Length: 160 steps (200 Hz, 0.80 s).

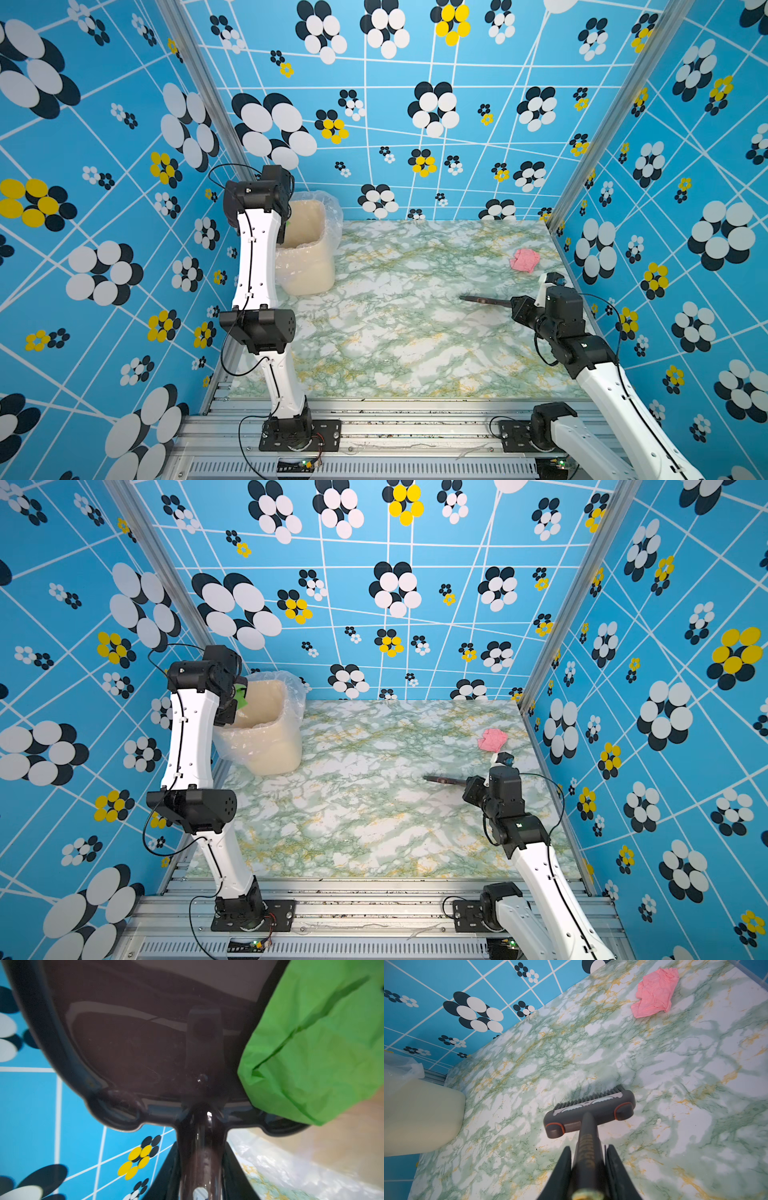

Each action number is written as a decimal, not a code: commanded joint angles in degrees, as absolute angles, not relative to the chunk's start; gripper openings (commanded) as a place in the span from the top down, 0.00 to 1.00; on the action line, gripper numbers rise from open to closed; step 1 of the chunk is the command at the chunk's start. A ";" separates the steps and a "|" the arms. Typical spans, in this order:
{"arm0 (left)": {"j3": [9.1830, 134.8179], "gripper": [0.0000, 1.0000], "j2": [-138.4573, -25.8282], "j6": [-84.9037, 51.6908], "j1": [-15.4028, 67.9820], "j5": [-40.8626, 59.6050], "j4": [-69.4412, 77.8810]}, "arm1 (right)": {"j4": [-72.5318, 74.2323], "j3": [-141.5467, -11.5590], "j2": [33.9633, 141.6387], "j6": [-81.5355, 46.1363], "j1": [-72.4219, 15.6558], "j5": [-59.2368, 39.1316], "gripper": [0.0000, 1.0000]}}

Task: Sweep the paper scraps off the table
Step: 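Tip the dustpan over the cream bin with the left gripper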

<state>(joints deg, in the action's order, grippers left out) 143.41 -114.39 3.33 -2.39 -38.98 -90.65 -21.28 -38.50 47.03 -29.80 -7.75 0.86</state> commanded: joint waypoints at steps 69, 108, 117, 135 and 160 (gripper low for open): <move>139.53 1.00 -115.14 20.47 3.29 -55.66 -77.37 | -18.52 -38.19 47.37 -28.43 -7.47 0.24 1.00; 134.26 1.00 -114.02 27.06 3.74 -59.76 -73.13 | -18.25 -38.23 47.33 -27.80 -7.38 0.44 1.00; 133.18 1.00 -113.67 27.99 3.78 -59.91 -72.46 | -18.11 -38.23 47.45 -27.78 -7.37 0.36 1.00; 131.25 1.00 -112.95 29.99 3.87 -60.38 -70.61 | -17.86 -38.14 47.61 -27.88 -7.29 0.18 1.00; 129.12 1.00 -111.76 32.91 4.04 -61.35 -67.41 | -17.75 -38.06 47.62 -27.80 -7.29 0.26 1.00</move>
<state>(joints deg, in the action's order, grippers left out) 130.80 -114.45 28.69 3.49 -58.19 -72.18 -20.29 -38.50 47.55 -28.73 -7.73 0.69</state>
